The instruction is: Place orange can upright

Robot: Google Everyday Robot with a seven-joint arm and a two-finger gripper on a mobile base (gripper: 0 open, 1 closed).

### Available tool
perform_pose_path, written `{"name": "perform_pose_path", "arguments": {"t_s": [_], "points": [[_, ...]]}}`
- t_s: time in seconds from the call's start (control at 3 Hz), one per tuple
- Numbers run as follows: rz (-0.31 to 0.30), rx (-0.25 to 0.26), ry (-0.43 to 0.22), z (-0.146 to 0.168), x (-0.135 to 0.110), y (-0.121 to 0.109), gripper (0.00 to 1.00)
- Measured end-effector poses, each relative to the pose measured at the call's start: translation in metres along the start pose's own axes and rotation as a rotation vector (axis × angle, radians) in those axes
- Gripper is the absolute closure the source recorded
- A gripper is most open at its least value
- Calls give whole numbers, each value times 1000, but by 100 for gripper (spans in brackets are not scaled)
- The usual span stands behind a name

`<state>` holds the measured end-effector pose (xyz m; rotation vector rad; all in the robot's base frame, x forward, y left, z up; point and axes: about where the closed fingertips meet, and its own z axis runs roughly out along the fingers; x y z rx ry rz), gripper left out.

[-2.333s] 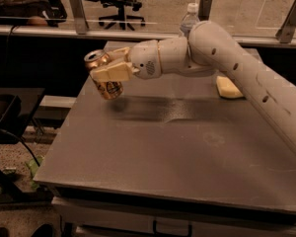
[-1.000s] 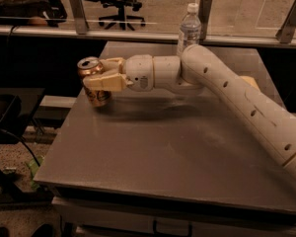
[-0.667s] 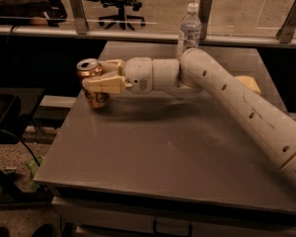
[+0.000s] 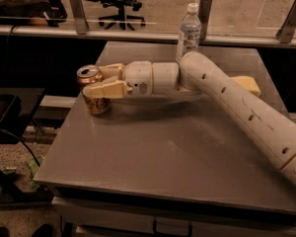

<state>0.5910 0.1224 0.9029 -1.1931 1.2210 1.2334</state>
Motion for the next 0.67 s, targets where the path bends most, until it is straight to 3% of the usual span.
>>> {"name": "perform_pose_path", "arguments": {"t_s": [0.33,0.67], "points": [[0,-3,1,2,0,1,0],[0,-3,1,2,0,1,0]]}}
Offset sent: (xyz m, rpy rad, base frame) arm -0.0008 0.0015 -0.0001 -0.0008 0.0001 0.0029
